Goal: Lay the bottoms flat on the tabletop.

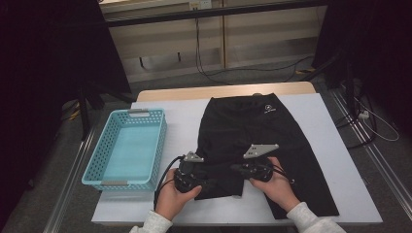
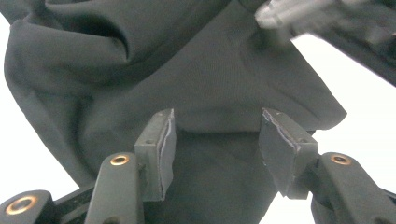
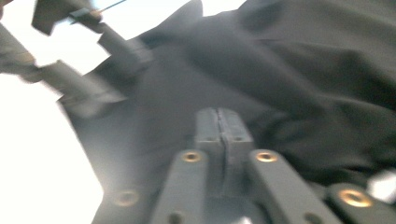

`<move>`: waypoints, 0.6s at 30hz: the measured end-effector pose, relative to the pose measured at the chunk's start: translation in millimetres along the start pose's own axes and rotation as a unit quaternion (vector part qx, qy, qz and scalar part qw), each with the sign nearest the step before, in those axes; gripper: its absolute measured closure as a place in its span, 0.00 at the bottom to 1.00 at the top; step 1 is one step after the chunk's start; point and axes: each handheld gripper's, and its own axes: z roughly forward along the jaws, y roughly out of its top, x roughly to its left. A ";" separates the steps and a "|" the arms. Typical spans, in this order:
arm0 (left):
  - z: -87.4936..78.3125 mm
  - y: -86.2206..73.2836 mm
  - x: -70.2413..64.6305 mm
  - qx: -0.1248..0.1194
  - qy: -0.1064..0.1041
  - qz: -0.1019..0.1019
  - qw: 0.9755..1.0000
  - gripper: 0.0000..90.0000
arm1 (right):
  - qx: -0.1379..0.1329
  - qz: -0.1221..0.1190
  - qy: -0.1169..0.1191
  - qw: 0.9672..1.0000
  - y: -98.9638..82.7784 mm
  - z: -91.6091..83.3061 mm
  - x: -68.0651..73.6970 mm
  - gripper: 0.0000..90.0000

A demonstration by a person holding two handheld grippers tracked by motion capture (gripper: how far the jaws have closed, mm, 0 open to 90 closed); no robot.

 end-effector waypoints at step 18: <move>3.9 -4.6 2.3 -0.013 -0.009 -0.006 1.000 0.49 | 0.009 0.040 -0.008 0.999 -1.5 11.8 -2.1 0.98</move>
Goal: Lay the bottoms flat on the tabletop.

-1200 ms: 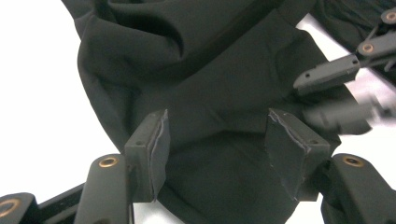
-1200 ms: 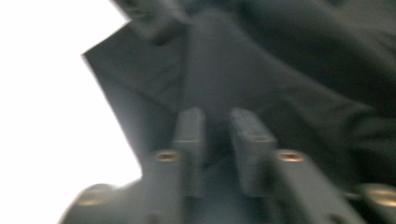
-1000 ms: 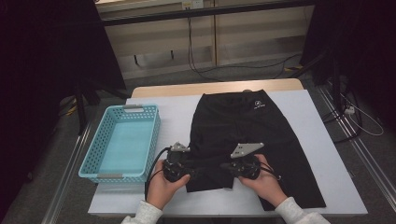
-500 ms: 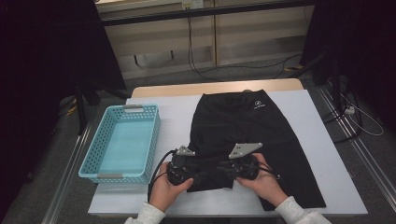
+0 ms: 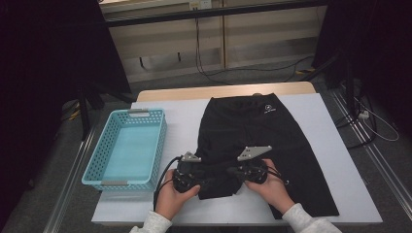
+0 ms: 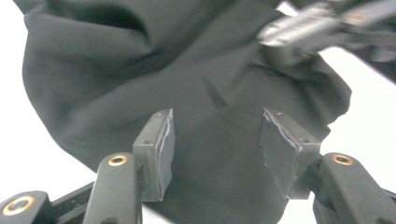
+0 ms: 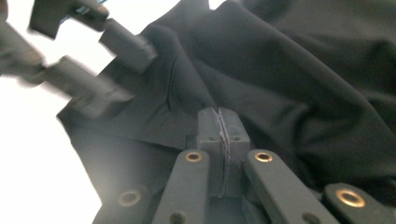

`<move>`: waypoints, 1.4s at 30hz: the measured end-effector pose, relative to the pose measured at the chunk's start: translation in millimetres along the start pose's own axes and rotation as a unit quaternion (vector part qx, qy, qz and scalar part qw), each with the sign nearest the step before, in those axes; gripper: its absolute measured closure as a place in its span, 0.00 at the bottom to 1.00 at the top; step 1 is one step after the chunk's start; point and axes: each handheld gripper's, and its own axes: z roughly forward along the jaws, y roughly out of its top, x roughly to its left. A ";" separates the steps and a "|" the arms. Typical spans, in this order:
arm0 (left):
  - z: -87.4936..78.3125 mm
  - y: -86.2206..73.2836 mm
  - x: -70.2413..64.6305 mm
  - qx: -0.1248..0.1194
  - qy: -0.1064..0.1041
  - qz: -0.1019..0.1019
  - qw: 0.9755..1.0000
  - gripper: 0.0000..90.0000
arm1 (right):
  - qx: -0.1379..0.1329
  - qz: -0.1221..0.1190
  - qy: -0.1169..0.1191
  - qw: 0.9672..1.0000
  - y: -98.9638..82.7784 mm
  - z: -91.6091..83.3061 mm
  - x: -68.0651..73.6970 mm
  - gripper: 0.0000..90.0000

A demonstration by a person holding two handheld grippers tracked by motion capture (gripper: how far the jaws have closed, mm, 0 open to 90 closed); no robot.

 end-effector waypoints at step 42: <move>-32.5 -9.5 -6.9 0.009 -0.002 0.000 1.000 1.00 | -0.019 -0.023 -0.024 0.999 -14.1 -38.2 11.6 0.53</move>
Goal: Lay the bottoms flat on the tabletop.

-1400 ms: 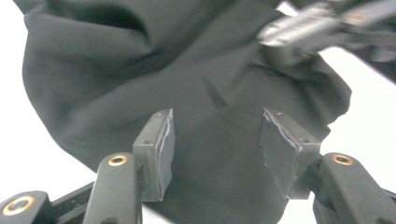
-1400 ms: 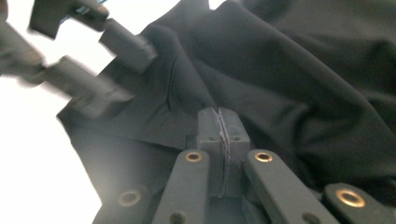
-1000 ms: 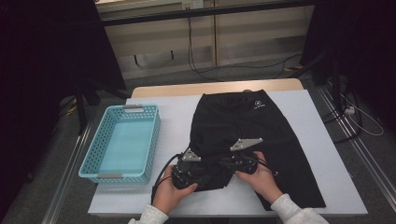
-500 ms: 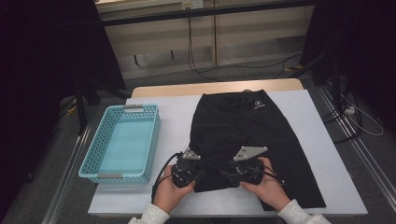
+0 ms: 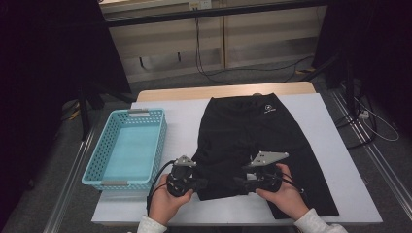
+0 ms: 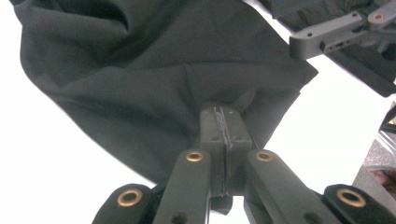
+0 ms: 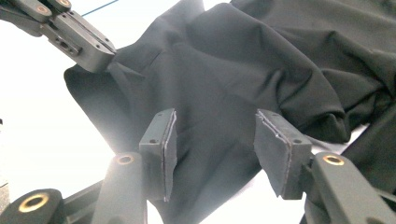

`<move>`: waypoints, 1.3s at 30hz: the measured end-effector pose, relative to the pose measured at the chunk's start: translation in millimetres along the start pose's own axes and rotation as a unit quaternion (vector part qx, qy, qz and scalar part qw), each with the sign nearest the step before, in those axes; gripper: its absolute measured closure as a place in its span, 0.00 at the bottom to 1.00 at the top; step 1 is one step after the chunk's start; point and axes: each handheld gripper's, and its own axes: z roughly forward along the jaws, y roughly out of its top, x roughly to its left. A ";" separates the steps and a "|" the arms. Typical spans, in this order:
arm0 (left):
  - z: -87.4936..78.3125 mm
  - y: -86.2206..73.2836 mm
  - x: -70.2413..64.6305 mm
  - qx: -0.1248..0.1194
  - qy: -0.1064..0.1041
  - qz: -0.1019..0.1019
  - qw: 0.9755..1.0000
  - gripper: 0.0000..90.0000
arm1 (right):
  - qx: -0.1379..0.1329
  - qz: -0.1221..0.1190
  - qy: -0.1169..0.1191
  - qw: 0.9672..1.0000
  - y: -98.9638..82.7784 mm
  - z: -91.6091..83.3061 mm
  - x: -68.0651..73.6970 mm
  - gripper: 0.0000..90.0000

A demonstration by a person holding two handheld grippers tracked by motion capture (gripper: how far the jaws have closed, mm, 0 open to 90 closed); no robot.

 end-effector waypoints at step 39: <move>9.9 -13.0 22.2 -0.014 0.086 -0.085 0.993 0.63 | 0.068 0.017 -0.026 0.997 -15.3 -5.2 -6.3 0.98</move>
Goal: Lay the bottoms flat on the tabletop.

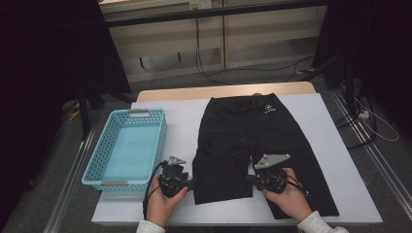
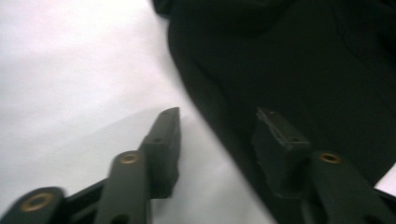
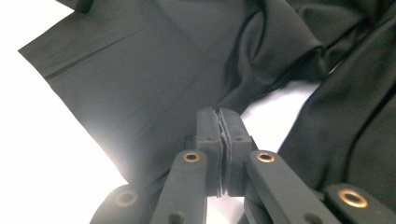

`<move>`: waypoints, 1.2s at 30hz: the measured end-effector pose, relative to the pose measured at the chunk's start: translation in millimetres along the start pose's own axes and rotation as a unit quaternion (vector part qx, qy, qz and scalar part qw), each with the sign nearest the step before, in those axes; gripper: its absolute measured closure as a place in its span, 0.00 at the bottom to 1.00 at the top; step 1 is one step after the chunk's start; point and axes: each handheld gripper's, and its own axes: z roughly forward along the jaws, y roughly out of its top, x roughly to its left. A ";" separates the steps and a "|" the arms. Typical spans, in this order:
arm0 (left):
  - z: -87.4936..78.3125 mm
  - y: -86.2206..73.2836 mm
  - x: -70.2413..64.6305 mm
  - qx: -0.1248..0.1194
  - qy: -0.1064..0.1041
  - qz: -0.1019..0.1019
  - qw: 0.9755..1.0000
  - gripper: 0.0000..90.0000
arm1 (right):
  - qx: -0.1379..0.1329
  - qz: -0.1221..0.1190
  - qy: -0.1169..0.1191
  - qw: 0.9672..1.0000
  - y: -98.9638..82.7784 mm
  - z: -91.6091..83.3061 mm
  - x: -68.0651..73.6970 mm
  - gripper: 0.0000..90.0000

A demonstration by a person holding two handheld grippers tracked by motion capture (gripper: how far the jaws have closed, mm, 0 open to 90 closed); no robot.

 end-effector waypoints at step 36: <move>5.6 18.5 12.4 0.015 0.041 -0.017 0.999 0.51 | -0.013 -0.008 -0.014 1.000 8.6 0.4 1.9 0.64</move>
